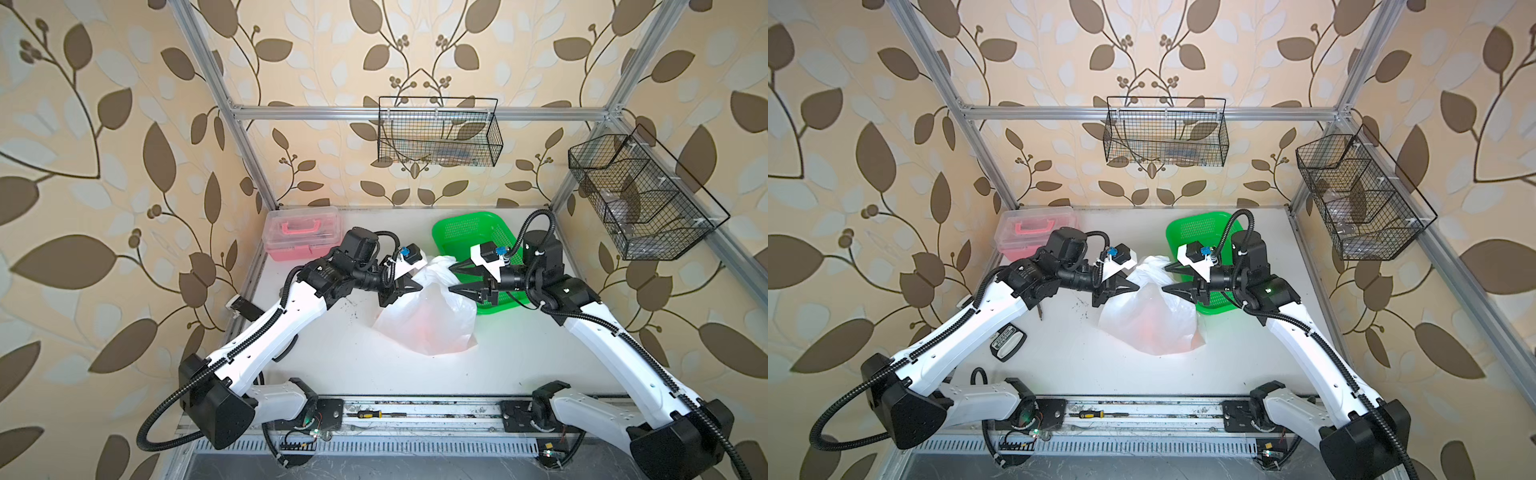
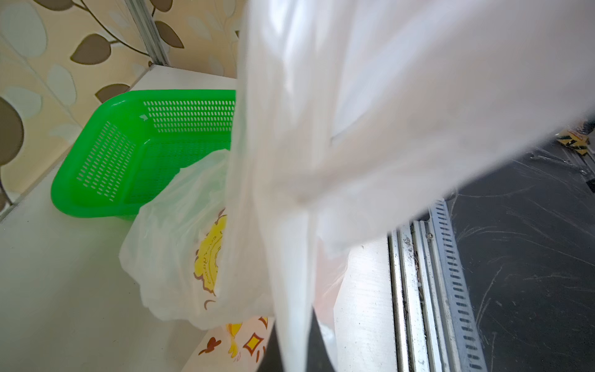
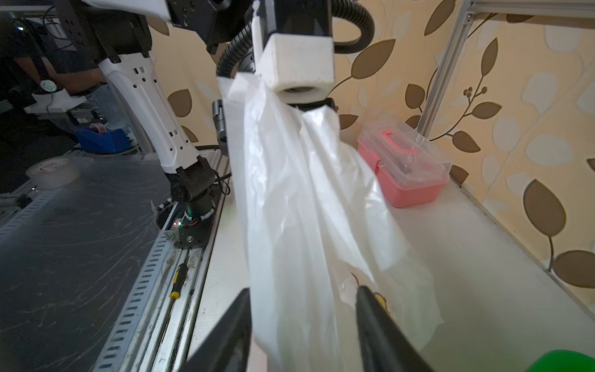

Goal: Place the oranges into plastic bags & tie knots
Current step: Tie the plastic bag at the center of the board.

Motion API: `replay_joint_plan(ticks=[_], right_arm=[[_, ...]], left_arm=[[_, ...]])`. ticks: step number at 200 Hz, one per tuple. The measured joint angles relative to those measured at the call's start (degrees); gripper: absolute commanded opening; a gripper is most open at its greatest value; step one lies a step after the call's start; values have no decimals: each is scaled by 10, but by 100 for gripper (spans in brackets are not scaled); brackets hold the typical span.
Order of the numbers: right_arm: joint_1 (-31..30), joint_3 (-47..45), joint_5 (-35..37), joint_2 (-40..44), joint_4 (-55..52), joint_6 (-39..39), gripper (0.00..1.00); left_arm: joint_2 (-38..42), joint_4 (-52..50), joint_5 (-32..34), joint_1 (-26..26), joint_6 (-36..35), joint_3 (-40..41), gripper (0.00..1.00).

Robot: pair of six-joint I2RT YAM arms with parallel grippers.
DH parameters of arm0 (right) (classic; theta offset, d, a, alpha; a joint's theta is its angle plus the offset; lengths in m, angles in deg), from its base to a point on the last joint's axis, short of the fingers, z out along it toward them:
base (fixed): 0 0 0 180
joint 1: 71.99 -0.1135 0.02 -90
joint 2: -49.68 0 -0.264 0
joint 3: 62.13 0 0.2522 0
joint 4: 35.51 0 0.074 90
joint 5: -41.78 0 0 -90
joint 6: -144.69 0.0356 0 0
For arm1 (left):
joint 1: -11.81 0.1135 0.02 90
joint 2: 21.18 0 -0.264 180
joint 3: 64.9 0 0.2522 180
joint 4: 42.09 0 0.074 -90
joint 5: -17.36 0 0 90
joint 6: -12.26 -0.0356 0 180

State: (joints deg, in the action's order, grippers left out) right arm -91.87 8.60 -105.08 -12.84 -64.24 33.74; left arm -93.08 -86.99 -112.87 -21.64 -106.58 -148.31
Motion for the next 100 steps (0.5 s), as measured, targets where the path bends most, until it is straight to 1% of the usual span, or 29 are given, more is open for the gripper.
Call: replay_joint_plan(ticks=[6,14,24,47,51,62,74,84,100], right_arm=[[-3,0,1,-1,0,3,15],[-8,0,2,-4,2,1,11],[-11,0,3,-9,2,0,9],[-13,0,6,-22,-1,0,9],[-14,0,7,-25,-3,-1,10],[-18,0,7,-32,-13,-5,17],[-22,2,7,-41,-23,-13,27],[-23,3,5,-47,-29,-16,33],[-23,3,2,-48,-28,-15,40]], left_arm=[[0,0,1,0,0,0,0],[0,0,2,0,0,0,0],[2,1,4,0,0,0,0],[12,2,15,0,0,0,0],[15,2,16,0,0,0,0],[22,4,17,0,0,0,0],[29,7,17,0,0,0,0],[32,9,17,0,0,0,0],[31,10,17,0,0,0,0]])
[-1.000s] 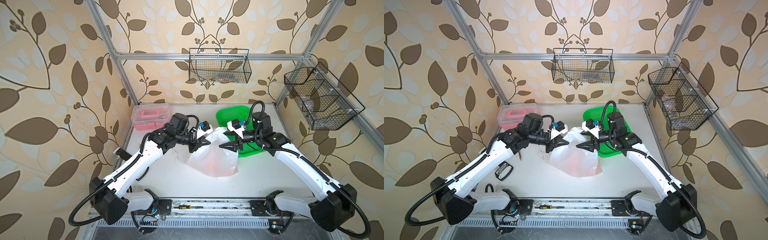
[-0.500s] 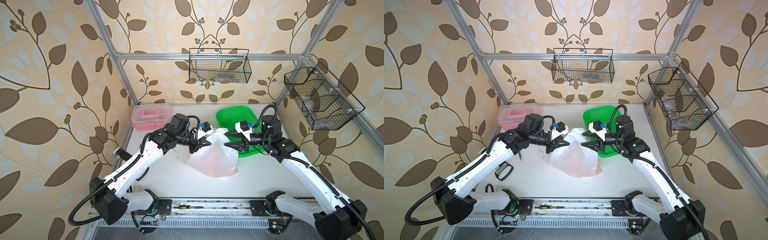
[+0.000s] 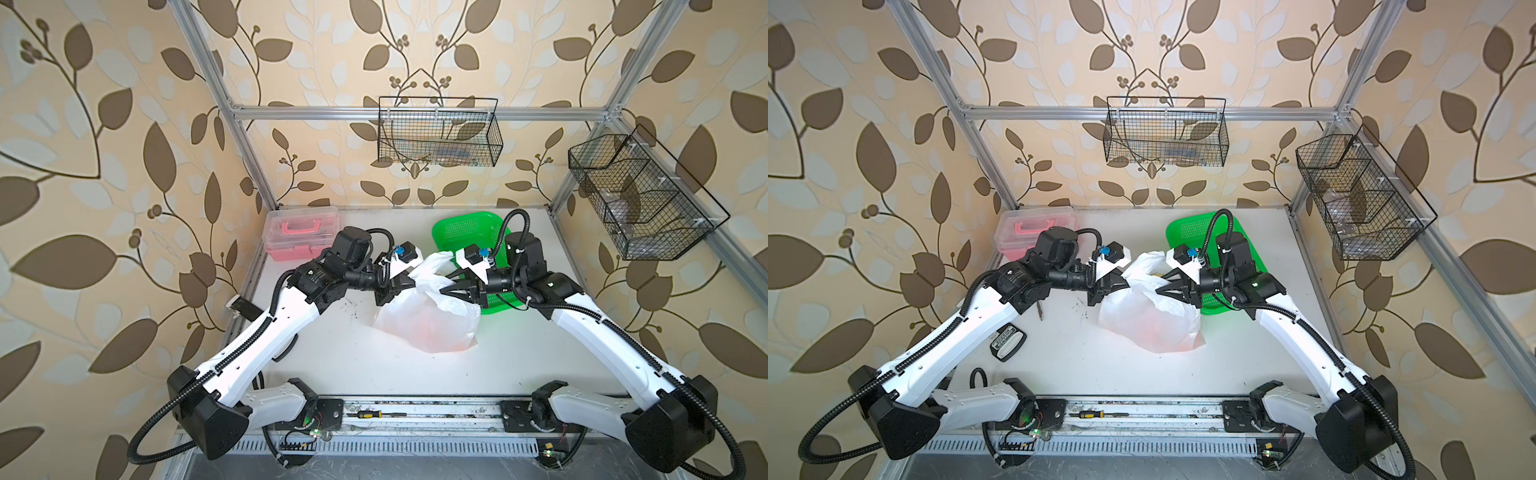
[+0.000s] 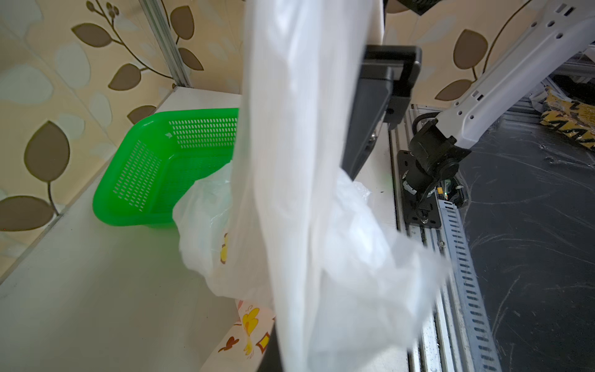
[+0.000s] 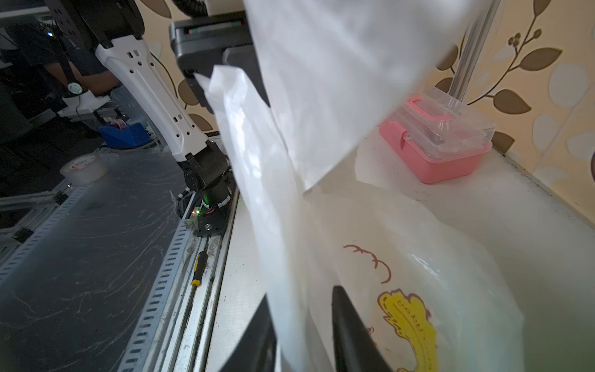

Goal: Place the oranges into plastic bags & tie knots
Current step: Tie the plastic bag at the center of the board.

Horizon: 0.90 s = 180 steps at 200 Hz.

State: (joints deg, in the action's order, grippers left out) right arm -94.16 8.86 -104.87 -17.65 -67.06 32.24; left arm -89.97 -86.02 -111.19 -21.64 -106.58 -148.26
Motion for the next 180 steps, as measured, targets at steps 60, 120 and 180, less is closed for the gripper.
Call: replay_joint_plan(ticks=[60,120,180], right_arm=[[0,10,-8,0,22,11,59],[-2,14,-9,-9,35,17,62],[-2,18,-16,-19,41,17,62]], left_arm=[[-5,0,-1,0,0,0,0],[-18,-3,-4,0,-1,0,0],[-32,-4,-11,-4,-7,-7,0]])
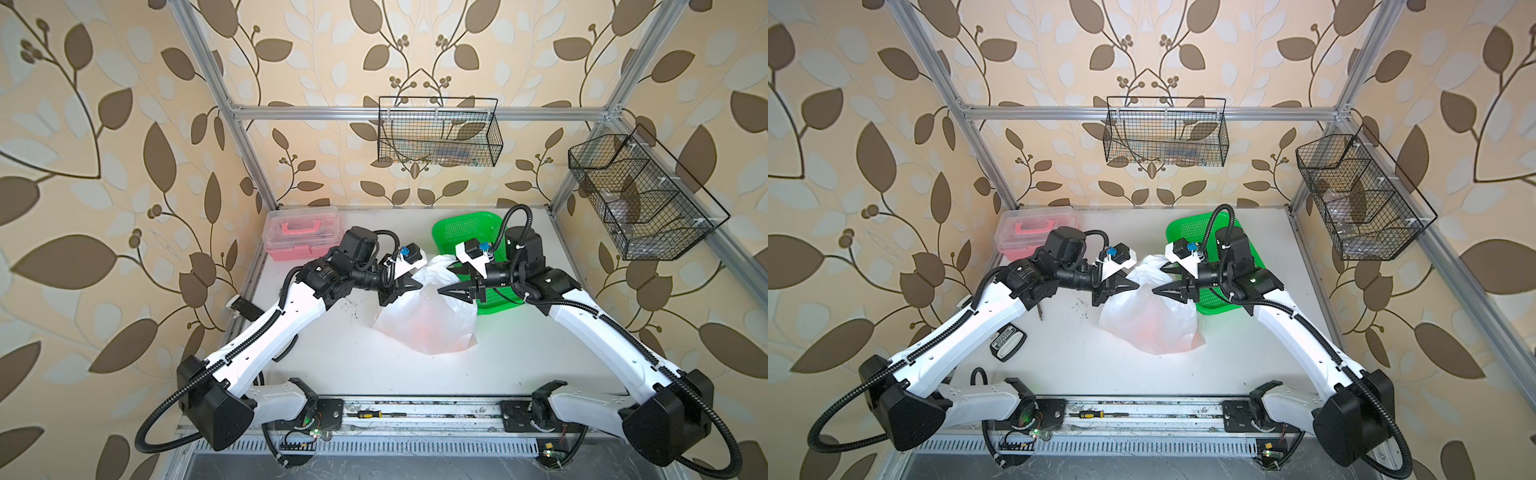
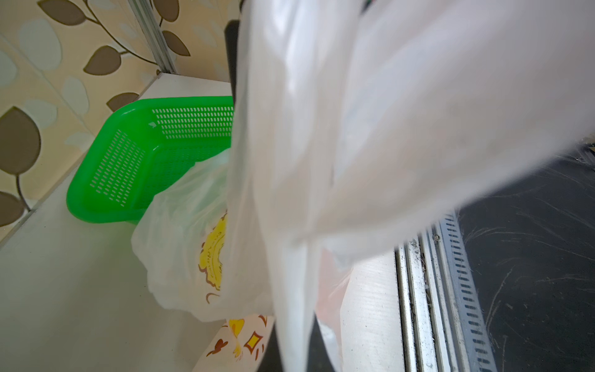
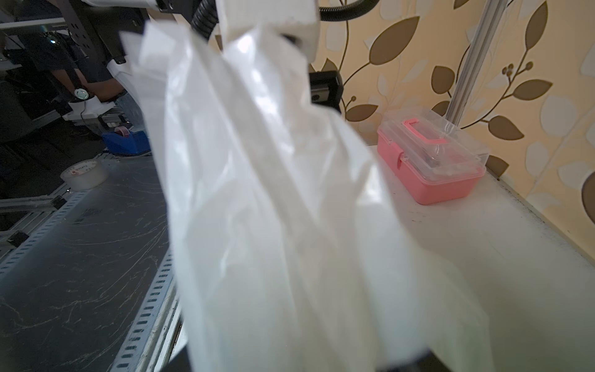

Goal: Place the oranges into plastic bags & tie knots
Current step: Tie the plastic bag at the center of the board.

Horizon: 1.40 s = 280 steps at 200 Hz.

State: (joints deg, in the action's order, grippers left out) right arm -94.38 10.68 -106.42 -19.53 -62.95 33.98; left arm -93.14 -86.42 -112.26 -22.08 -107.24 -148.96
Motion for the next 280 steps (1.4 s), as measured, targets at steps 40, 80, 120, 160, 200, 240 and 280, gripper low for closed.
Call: replay_joint_plan(ticks=[40,80,120,160,200,240,280], right_arm=[[0,0,-6,-5,8,2,62],[0,0,-8,-8,12,3,59],[0,2,-15,-8,19,10,55],[0,13,-21,-8,24,16,20],[-1,14,-23,-12,25,14,15],[-9,14,-21,-22,12,7,0],[-9,14,-14,-22,-2,-2,0]], left_arm=[[-16,-7,-5,-7,-5,-27,0],[-25,-17,-5,-14,-12,-45,0],[-31,-26,-5,-15,-19,-47,0],[-33,-27,-5,-18,-21,-47,0],[-33,-27,-5,-18,-20,-47,0],[-33,-26,-4,-18,-17,-47,33],[-10,-12,3,-18,-5,-39,67]])
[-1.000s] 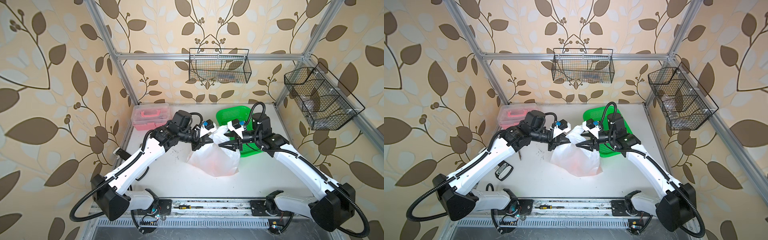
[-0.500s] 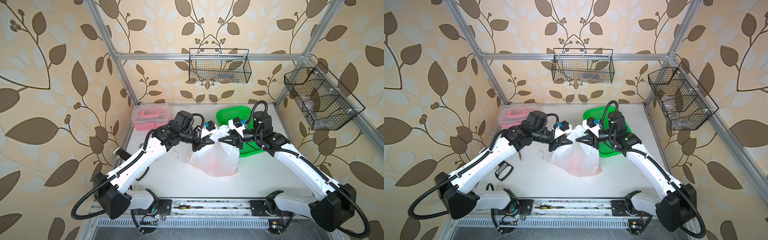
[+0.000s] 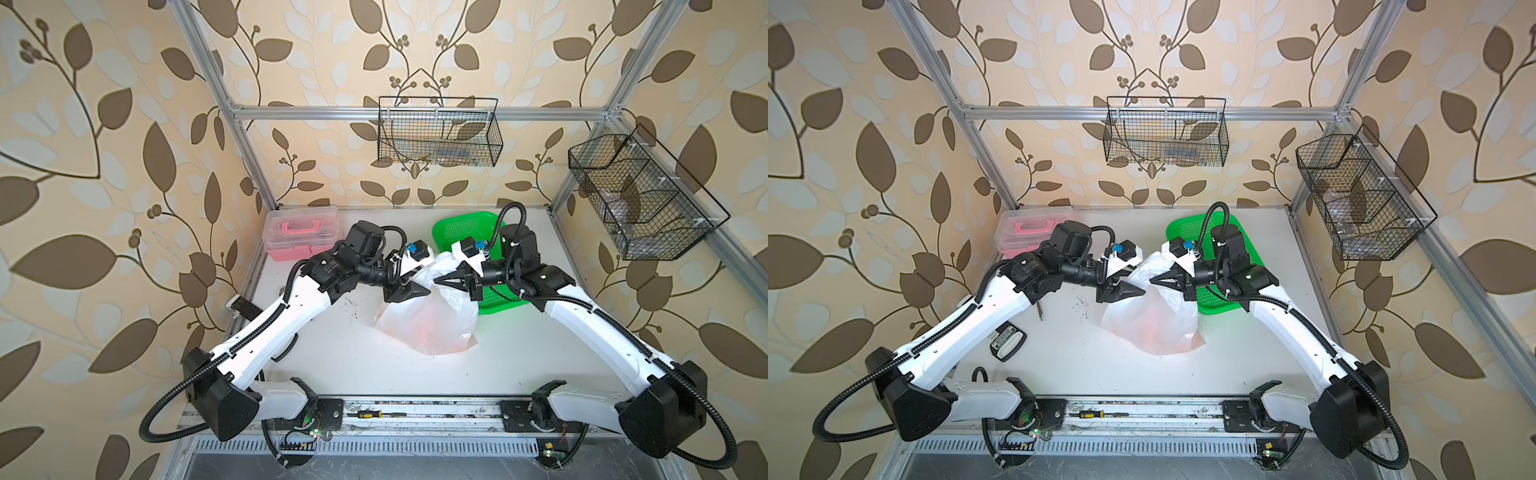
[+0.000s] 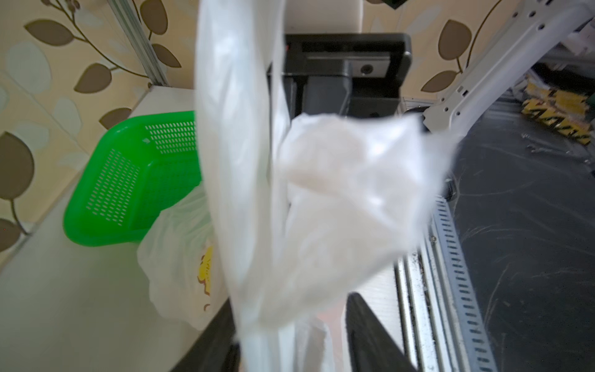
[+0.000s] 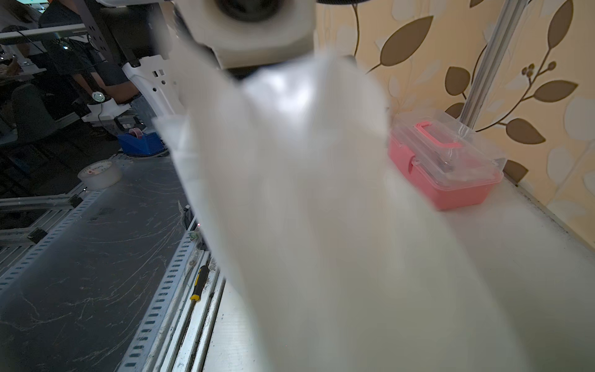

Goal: Place the oranges into plastic bags & tie knots
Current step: Tie the plastic bag at the center of the board.

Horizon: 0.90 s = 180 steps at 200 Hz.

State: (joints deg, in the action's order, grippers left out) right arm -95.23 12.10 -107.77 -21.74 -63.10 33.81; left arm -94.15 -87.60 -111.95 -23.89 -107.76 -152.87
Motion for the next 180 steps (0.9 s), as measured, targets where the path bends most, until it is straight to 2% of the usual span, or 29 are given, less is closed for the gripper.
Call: replay_joint_plan(ticks=[42,78,93,124,167,180], right_arm=[[0,0,6,0,-1,-4,0],[-4,0,10,0,-1,-4,0],[-5,0,11,0,-1,-4,0],[-7,0,12,0,-3,-6,0],[-7,1,17,0,-19,-16,0],[-6,3,17,1,-24,-17,7]], left_arm=[[41,45,2,0,21,9,77],[16,76,-13,-2,33,7,75],[-1,82,-15,-3,40,4,68],[-23,94,-25,-3,51,0,47],[-25,95,-28,-3,49,-3,12],[-24,93,-28,-3,47,-3,5]])
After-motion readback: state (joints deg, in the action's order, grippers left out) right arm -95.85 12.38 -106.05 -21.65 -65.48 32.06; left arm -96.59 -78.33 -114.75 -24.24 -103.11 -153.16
